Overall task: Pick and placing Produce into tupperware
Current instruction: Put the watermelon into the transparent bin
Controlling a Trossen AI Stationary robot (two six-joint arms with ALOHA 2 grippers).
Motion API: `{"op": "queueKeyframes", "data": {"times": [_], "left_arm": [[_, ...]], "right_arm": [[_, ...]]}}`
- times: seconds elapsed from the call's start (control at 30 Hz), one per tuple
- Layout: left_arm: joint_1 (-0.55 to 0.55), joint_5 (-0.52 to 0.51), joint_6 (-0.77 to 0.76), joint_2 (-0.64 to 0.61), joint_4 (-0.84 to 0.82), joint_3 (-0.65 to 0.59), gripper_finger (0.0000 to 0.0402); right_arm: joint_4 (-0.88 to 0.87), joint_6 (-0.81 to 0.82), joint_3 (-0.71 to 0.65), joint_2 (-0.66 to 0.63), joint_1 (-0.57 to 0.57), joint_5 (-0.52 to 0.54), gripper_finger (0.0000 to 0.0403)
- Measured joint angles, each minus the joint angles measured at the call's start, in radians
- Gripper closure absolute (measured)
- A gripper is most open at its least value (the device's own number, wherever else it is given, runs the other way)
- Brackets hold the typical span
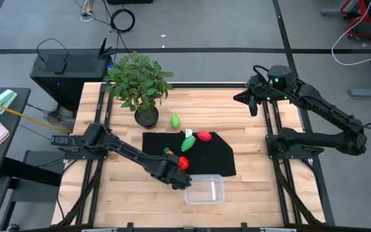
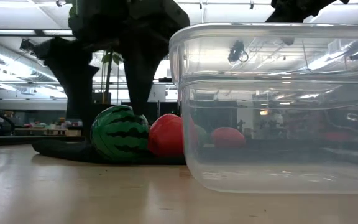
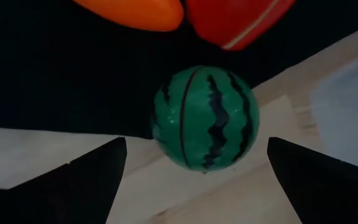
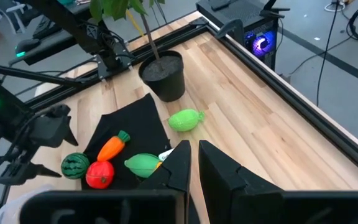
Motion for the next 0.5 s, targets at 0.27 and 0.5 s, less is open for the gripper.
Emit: {"op": "queueKeyframes", "data": {"times": [0.27, 0.5], "left_arm": [[0.002, 0.0, 0.002, 0.032, 0.034, 0.002, 0.0003], [0.006, -0.007, 0.006, 0.048, 0.042, 0.0, 0.0002]], "right_arm": [[0.0, -0.002, 0.0, 0.005, 0.005, 0.0, 0.0365], [0.0, -0.002, 0.0, 0.009, 0.005, 0.0, 0.0365]]}}
